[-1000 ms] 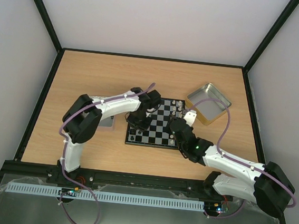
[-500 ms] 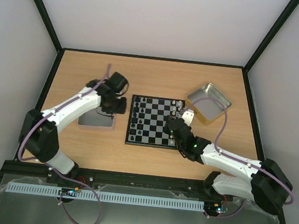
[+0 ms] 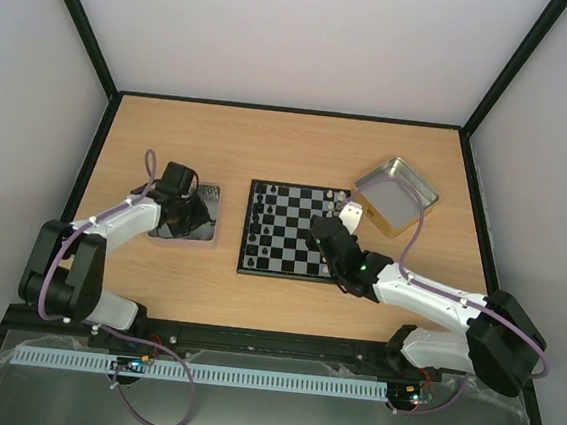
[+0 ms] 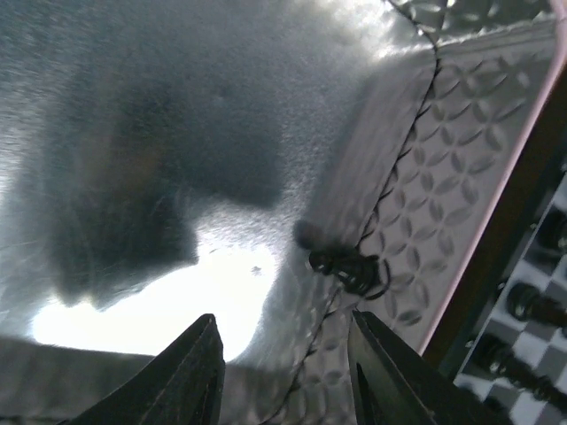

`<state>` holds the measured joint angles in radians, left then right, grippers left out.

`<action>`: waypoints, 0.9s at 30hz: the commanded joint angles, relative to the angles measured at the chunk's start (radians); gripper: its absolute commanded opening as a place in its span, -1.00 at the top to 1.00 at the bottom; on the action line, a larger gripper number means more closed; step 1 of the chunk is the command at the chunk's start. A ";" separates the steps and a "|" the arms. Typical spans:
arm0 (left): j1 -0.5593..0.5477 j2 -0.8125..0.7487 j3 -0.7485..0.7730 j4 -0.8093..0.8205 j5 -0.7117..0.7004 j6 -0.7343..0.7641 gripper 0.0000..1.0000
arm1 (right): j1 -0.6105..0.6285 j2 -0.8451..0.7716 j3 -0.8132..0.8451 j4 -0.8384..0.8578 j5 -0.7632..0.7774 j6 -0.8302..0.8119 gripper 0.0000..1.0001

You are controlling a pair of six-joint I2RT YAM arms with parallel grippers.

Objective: Set up the chess pieces on the board
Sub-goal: Pick up the chess piece from the storage box.

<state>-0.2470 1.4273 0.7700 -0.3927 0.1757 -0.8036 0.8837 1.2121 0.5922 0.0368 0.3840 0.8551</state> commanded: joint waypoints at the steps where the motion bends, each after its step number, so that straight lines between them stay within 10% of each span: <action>1: 0.006 0.015 -0.019 0.221 0.034 -0.170 0.17 | -0.004 0.015 0.042 -0.041 0.018 0.034 0.11; 27: 0.031 0.113 -0.145 0.376 0.062 -0.371 0.35 | -0.003 0.007 0.040 -0.041 0.032 0.039 0.14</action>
<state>-0.2237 1.5124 0.6437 -0.0345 0.2390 -1.1446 0.8837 1.2251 0.6151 0.0078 0.3813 0.8906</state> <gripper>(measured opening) 0.341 0.433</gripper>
